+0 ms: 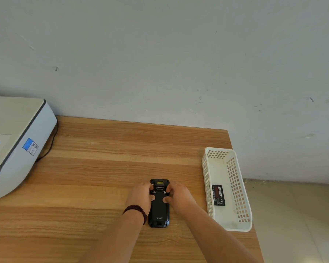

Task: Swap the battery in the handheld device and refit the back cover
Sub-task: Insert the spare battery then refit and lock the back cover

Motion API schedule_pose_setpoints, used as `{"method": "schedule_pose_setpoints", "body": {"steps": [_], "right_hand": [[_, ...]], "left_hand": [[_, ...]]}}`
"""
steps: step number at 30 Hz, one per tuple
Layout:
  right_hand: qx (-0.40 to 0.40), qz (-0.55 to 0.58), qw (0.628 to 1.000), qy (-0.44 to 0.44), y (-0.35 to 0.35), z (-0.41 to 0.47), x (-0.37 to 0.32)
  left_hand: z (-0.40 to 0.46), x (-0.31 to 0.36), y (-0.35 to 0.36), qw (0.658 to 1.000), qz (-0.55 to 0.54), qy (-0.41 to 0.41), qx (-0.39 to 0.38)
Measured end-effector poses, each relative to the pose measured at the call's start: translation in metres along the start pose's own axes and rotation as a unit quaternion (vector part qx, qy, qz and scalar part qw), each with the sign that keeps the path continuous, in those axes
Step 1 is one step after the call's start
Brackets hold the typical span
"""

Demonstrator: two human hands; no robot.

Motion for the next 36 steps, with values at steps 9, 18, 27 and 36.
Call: {"method": "schedule_pose_setpoints", "body": {"steps": [9, 18, 27, 36], "right_hand": [[-0.014, 0.008, 1.0, 0.026, 0.001, 0.001, 0.0], [-0.012, 0.0, 0.999, 0.035, 0.005, -0.009, -0.004], [-0.011, 0.231, 0.958, 0.17, 0.001, -0.021, 0.008], [-0.054, 0.207, 0.946, 0.242, -0.002, -0.009, -0.002]], "left_hand": [[-0.001, -0.002, 0.002, 0.999, -0.027, -0.006, 0.018], [-0.003, -0.002, 0.001, 0.999, -0.028, -0.017, 0.015], [-0.001, -0.005, -0.005, 0.992, -0.099, -0.072, -0.037], [0.013, -0.01, 0.001, 0.973, -0.129, -0.173, -0.078]]}}
Point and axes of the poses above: each hand's wrist, its own z-axis towards the middle knuckle, its own y-axis out of the palm, x = y × z, the point moved 4 cm from there along z, towards the middle knuckle, and after that the axes turned 5 degrees about y, right-handed, at the moved point
